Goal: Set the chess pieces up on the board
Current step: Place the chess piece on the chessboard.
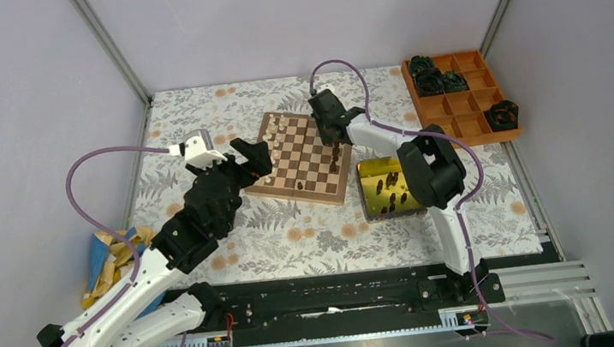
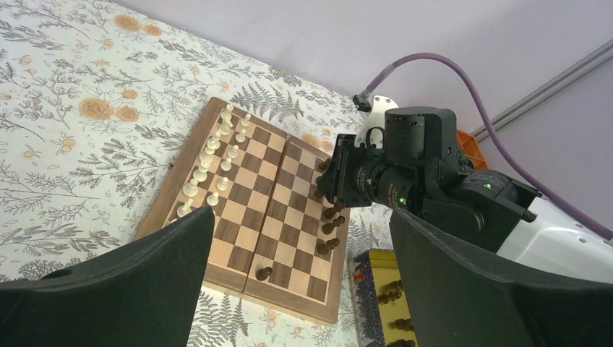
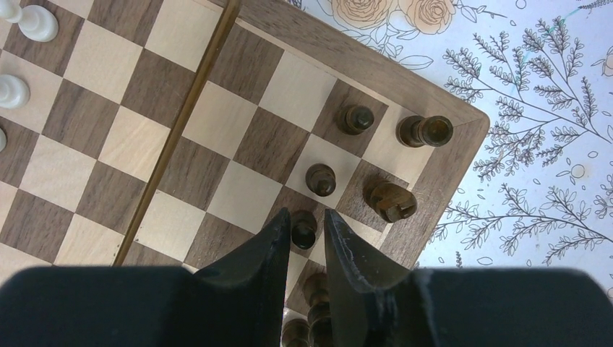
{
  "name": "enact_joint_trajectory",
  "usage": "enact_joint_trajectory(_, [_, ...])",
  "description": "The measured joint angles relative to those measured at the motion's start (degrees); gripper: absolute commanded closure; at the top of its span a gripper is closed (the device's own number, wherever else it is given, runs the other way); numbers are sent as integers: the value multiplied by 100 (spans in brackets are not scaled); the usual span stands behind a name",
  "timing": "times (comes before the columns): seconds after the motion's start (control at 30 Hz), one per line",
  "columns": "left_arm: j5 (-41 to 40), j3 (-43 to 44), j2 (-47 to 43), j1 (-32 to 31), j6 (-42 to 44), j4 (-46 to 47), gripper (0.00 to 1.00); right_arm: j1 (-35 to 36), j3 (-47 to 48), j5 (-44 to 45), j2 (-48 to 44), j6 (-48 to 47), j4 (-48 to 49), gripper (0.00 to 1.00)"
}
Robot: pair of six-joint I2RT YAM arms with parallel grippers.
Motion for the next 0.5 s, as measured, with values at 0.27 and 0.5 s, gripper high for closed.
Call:
enact_joint_trajectory(0.27, [2,0,37,0,-2,0,1,-42,-2,7,0,-61,4,69])
enact_joint_trajectory(0.5, [2,0,37,0,-2,0,1,-48,-7,4,-4,-118,7,69])
